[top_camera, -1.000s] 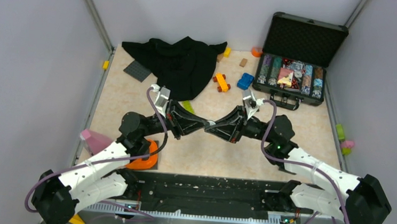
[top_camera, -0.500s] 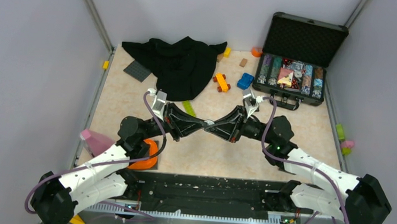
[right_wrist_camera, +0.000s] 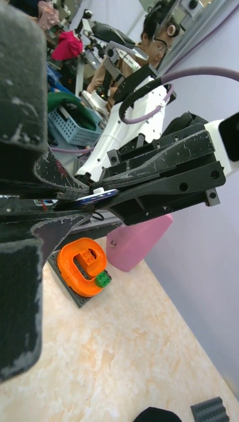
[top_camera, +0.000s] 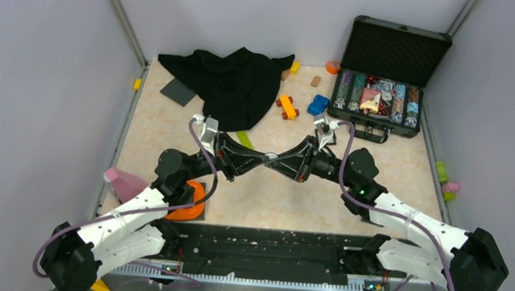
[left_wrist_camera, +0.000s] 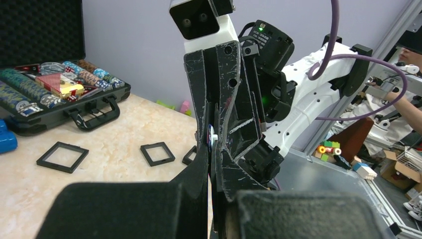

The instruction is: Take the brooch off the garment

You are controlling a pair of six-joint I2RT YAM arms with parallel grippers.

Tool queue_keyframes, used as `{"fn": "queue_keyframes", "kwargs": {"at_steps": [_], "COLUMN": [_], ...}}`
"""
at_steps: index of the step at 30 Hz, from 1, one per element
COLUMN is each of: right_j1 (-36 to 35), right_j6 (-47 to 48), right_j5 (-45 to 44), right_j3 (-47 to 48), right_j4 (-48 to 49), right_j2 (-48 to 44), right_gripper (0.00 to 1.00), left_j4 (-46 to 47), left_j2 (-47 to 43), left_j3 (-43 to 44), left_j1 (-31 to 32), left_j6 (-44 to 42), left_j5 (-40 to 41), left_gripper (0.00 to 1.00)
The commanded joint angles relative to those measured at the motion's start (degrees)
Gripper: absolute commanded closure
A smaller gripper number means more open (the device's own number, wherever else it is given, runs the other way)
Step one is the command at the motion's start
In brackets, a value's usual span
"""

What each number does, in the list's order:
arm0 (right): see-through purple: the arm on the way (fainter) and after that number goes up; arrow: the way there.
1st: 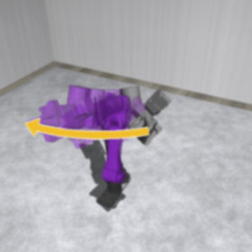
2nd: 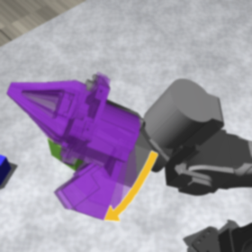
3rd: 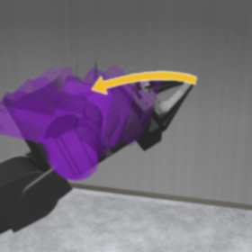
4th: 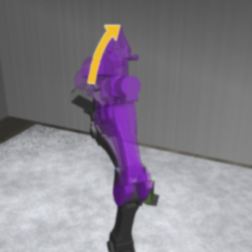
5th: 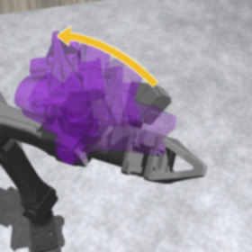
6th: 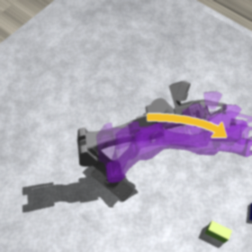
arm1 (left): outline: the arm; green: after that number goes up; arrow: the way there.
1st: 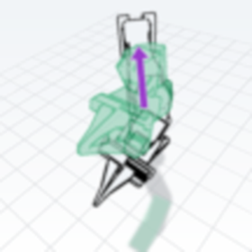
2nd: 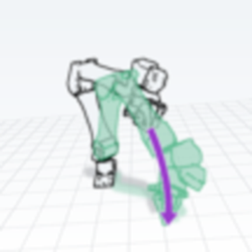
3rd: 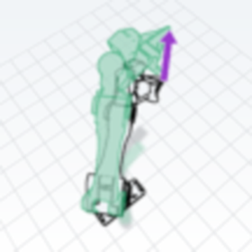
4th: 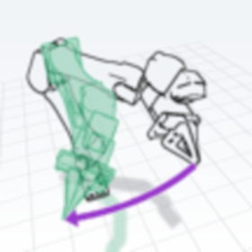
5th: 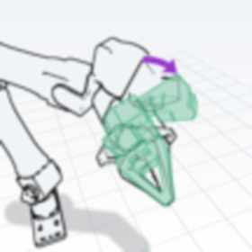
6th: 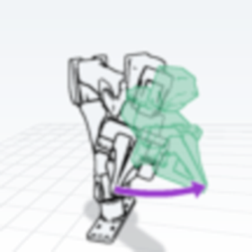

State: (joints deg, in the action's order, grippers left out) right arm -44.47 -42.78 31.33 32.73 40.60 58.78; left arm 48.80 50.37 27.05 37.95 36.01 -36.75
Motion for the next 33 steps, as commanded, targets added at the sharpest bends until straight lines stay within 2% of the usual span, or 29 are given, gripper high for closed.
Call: {"fn": "queue_keyframes", "kwargs": {"at_steps": [1, 4, 7, 10, 12, 15, 16, 21, 23, 25, 26, 33], "right_j1": [1.5, 1.5, 1.5, 1.5, 1.6, 1.6, 1.6, 1.6, 1.6, 1.6, 1.6, 1.6], "right_j6": [-1.4, -2.5, -1.7, 1.0, 2.6, 5.9, 7.6, 14.7, 15.0, 14.7, 14.4, 13.5], "right_j5": [-11.5, -15.2, -16.2, -12.2, -8.7, -2.8, -2.6, -5.8, -4.9, -3.8, -3.7, -2.2], "right_j3": [1.0, -3.3, -6.7, -5.9, -4.8, -3.3, -2.7, 0.8, 2.1, 2.7, 2.9, 3.2], "right_j4": [-1.4, 5.0, 10.7, 10.3, 8.8, 5.0, 2.3, -11.1, -12.2, -11.8, -11.8, -11.1], "right_j2": [-0.2, -2.8, -4.6, -4.8, -4.8, -5.8, -6.6, -10.4, -9.8, -9.0, -8.6, -7.2], "right_gripper": [1.0, 1.0, 0.92, 0.81, 0.69, 0.41, 0.38, 0.4, 0.45, 0.61, 0.65, 0.7], "left_j4": [3.8, 0.7, -2.4, -6.9, -7.1, -7.6, -7.9, -9.2, -9.1, -9.2, -9.1, -8.4], "left_j2": [-1.9, -4.2, -6.5, -6.7, -6.7, -6.9, -6.8, -5.1, -4.1, -3.3, -3.1, -2.5], "left_j3": [1.5, 0.1, -1.3, -0.6, -0.6, -0.3, -0.1, 1.2, 1.8, 2.5, 2.9, 3.6], "left_j1": [1.2, 1.2, 1.2, 1.0, 0.8, 0.6, 0.6, 0.5, 0.5, 0.6, 0.5, 0.6], "left_j6": [-0.4, -0.8, -1.4, -2.2, -2.0, -2.4, -2.6, -3.0, -2.8, -2.6, -2.3, -1.6], "left_j5": [-5.9, -0.2, 6.5, 9.2, 9.8, 10.0, 9.9, 6.6, 4.7, 3.1, 2.4, 0.0], "left_gripper": [1.0, 1.0, 1.0, 1.0, 1.0, 1.0, 1.0, 1.0, 1.0, 1.0, 1.0, 1.0]}}
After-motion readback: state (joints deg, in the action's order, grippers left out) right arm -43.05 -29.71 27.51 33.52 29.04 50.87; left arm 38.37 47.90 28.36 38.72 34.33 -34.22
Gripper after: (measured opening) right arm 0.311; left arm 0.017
